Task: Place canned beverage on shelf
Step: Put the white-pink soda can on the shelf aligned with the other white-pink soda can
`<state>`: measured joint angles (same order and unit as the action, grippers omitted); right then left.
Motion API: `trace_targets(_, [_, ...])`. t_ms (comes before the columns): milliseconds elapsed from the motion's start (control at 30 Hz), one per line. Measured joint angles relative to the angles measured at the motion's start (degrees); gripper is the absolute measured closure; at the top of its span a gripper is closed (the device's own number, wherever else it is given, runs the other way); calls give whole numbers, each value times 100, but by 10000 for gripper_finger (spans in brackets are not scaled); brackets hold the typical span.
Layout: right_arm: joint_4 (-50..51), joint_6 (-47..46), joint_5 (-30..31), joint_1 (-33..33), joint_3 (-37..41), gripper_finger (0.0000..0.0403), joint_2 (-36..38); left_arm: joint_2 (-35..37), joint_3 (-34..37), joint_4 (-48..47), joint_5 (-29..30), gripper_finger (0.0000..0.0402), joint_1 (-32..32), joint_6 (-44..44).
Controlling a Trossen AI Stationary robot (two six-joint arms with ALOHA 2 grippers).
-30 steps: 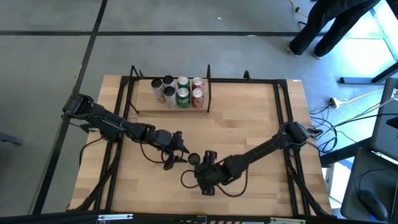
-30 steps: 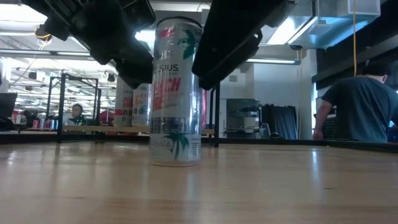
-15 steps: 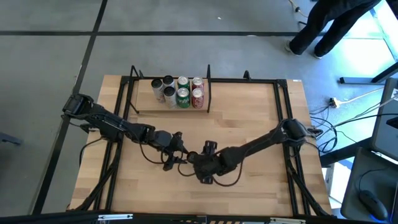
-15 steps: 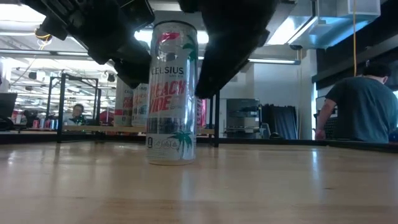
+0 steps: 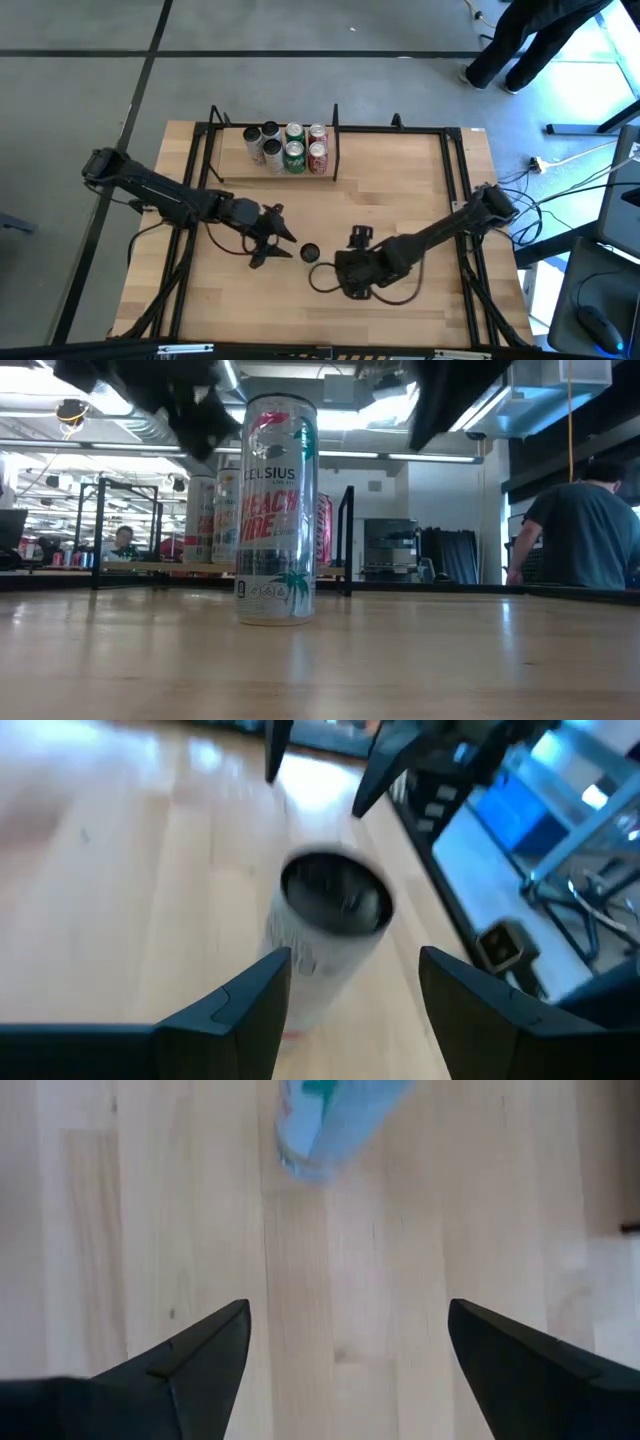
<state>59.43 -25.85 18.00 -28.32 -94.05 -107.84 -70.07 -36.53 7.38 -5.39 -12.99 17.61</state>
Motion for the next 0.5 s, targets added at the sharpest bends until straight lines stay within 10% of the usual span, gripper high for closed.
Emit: trace_targets(500, [-261, -2568, 741, -1344, 2334, 77, 2076, 966, -51, 365, 1003, 174, 61, 481])
